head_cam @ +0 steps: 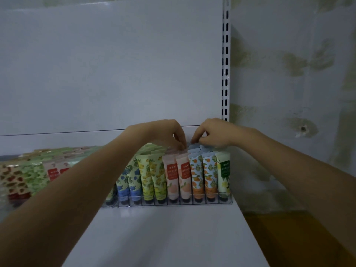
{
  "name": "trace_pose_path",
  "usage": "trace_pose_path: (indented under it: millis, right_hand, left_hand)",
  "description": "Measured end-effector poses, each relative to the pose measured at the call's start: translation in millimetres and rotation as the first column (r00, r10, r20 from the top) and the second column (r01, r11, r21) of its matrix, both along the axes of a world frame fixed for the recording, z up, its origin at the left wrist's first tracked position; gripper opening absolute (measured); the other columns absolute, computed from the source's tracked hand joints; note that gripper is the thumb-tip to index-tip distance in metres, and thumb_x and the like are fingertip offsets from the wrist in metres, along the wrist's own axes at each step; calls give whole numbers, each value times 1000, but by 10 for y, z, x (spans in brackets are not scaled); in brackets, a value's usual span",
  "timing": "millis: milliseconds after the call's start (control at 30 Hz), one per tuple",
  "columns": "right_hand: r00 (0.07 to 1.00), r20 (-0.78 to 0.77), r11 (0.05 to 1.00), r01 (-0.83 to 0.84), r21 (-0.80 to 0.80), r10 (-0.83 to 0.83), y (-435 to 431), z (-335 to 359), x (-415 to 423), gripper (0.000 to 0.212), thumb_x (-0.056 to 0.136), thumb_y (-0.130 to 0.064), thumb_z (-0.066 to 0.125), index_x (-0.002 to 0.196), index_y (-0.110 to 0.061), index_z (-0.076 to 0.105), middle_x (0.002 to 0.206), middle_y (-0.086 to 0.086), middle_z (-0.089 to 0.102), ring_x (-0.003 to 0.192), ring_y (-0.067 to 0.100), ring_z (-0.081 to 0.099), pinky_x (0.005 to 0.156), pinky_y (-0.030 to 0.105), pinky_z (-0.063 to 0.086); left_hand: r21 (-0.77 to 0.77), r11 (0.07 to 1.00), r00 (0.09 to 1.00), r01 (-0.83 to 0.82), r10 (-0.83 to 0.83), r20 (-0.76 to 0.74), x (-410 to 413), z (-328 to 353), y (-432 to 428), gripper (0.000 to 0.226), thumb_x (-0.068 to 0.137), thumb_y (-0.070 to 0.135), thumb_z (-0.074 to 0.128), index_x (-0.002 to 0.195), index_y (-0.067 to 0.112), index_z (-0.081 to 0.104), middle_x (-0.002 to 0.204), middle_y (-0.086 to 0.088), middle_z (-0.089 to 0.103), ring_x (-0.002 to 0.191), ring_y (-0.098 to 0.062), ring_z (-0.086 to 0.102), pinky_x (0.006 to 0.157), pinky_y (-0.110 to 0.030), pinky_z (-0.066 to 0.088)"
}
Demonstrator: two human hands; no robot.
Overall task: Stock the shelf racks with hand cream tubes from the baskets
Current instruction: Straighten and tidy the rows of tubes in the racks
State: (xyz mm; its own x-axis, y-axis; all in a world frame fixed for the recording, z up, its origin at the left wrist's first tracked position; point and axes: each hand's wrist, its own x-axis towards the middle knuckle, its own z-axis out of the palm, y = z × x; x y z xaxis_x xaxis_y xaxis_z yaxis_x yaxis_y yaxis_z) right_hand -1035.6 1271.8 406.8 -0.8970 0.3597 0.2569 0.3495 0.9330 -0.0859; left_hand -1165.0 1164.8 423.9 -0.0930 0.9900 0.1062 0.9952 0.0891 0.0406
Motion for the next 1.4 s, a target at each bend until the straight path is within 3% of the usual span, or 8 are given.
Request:
trace_pose_path:
  millis: [400, 600, 700, 900, 967, 1100, 1200, 1400]
  right_hand:
    - [999, 24, 999, 36, -11, -35, -70, -41, -20, 31, 92, -14, 48, 115, -23, 66, 121, -4, 63, 87, 7, 50, 80, 22, 41]
    - [997, -65, 998, 44, -36, -46, 17, 53, 98, 30, 91, -11, 50, 114, -22, 66, 121, -3, 62, 68, -6, 44, 61, 11, 33]
    - [995, -52, 996, 81, -40, -83, 41, 73, 155, 29, 90, -10, 51, 111, -21, 68, 118, -1, 64, 76, 1, 50, 72, 17, 37]
    - [996, 11, 995, 93, -27, -93, -11, 16, 170, 31, 91, -11, 47, 112, -21, 68, 119, -2, 64, 90, 8, 53, 77, 20, 39]
    - [995, 38, 996, 93, -13, -93, -24, -2, 165, 32, 91, -12, 47, 113, -21, 67, 120, -2, 63, 93, 10, 54, 79, 20, 40]
    - [998, -8, 997, 67, -33, -67, -40, 25, 205, 31, 91, -12, 48, 114, -22, 66, 118, -3, 63, 78, 2, 50, 70, 15, 38]
    - [999, -24, 997, 29, -71, -31, -79, 94, 282, 23, 89, -15, 54, 105, -24, 69, 97, -12, 62, 64, -6, 47, 55, 7, 31]
    - [997, 64, 991, -26, -134, 35, -198, 107, 333, 5, 85, -22, 64, 84, -26, 66, 82, -16, 61, 66, -2, 50, 60, 14, 34]
  left_hand:
    - [-3, 1000, 1000, -8, 8, -9, 45, -13, -29, 19, 89, 18, 59, 104, 18, 70, 73, 20, 52, 56, 4, 44, 48, 2, 33]
    - [63, 998, 1000, 18, -18, -7, 74, 25, -85, 21, 91, 16, 56, 106, 17, 69, 80, 15, 53, 53, 13, 46, 52, 4, 33]
    - [97, 995, 999, 2, 2, -35, 84, 1, -60, 23, 93, 18, 52, 111, 20, 67, 95, 8, 58, 63, 4, 44, 56, -1, 35]
    - [60, 998, 997, -31, 35, -66, 150, -50, 13, 30, 95, 16, 47, 121, 18, 61, 124, 0, 60, 91, -5, 43, 82, -17, 34]
    - [68, 998, 998, -16, 20, -57, 170, -48, 20, 29, 95, 16, 47, 119, 18, 63, 122, 1, 61, 85, -3, 45, 79, -15, 34]
    - [103, 993, 999, 49, -49, -8, 205, 4, -21, 21, 92, 17, 51, 105, 17, 68, 96, 6, 61, 58, 8, 48, 54, 0, 35]
    - [75, 993, 995, 88, -91, 33, 219, 30, -74, 18, 90, 22, 56, 101, 16, 70, 91, 8, 62, 53, 16, 48, 52, 0, 35]
    - [-7, 996, 995, 86, -85, 42, 227, 4, -127, 10, 86, 20, 62, 93, 20, 70, 77, 20, 57, 46, 18, 46, 48, 0, 34]
